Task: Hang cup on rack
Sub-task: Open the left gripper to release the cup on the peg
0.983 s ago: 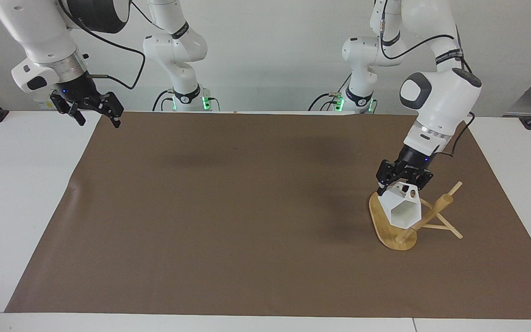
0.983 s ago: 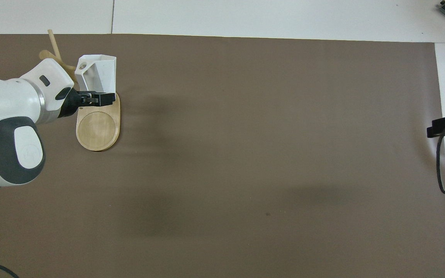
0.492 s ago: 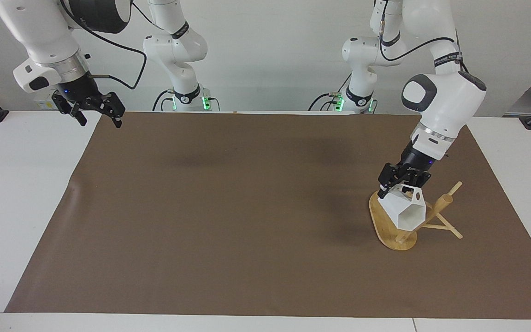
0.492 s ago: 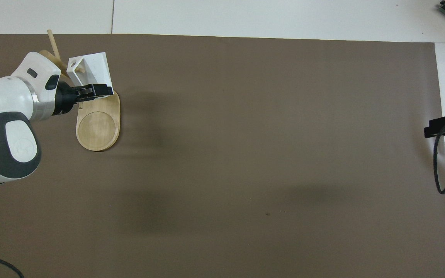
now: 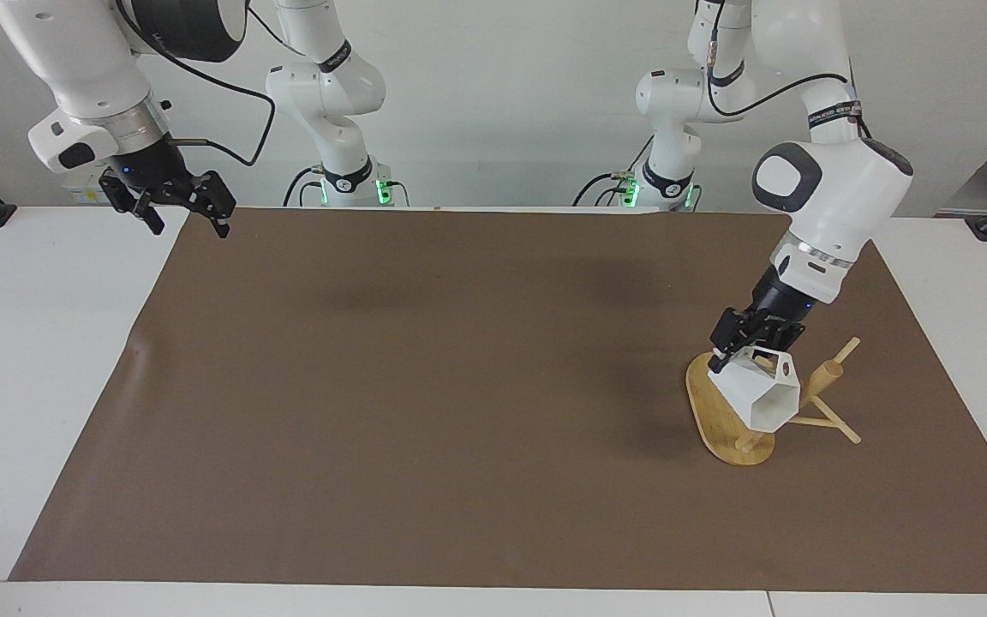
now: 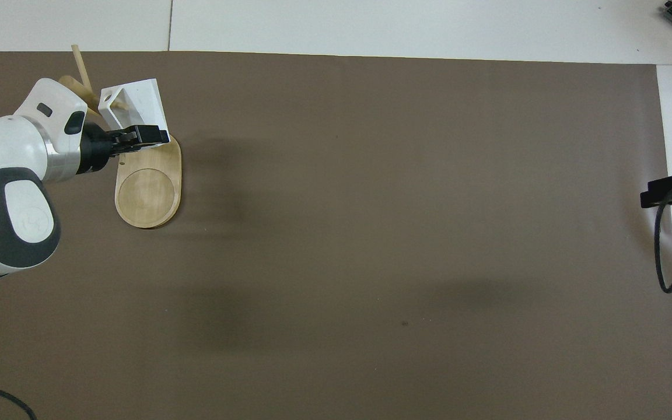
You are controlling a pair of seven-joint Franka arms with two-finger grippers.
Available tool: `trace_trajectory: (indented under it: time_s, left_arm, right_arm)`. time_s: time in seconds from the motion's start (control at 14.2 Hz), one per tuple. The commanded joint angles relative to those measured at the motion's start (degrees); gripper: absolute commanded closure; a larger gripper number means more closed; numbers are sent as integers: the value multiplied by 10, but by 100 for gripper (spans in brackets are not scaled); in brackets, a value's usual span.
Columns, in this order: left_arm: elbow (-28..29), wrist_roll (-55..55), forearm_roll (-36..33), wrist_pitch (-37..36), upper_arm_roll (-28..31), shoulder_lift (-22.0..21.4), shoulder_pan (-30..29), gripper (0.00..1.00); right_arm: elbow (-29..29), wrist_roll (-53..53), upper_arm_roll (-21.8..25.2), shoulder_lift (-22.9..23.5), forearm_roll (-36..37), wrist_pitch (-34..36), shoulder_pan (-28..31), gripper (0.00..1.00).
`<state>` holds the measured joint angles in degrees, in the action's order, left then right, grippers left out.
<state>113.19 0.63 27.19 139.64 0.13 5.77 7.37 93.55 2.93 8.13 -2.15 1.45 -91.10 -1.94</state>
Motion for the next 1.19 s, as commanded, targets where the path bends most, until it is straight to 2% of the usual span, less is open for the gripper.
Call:
trace_trajectory:
  time_s: [0.0,0.42,0.49,0.56,0.63,0.7,1.12]
  left_arm:
    - [-11,-4,9,8,-5,12,-8,100]
    - [-12,-4,8,16,-5,19,-15,100]
    - [-13,-1,7,17,-5,19,-15,91]
    - [-17,1,4,18,-5,20,-15,62]
    - [-20,3,2,19,-5,21,-14,27]
    - [-21,5,0,24,-5,21,-13,0]
    - [-20,7,0,27,-5,21,-10,0]
  right_arm:
    - [6,7,-1,-2,0,-3,1,0]
    - [6,7,-1,-2,-1,-3,1,0]
    - [6,7,-1,-2,0,-2,1,0]
    - [6,7,-1,-2,-1,-2,1,0]
    - [6,7,-1,-2,-1,-2,1,0]
    - [6,7,-1,-2,0,-2,1,0]
    - [6,7,-1,-2,-1,-2,1,0]
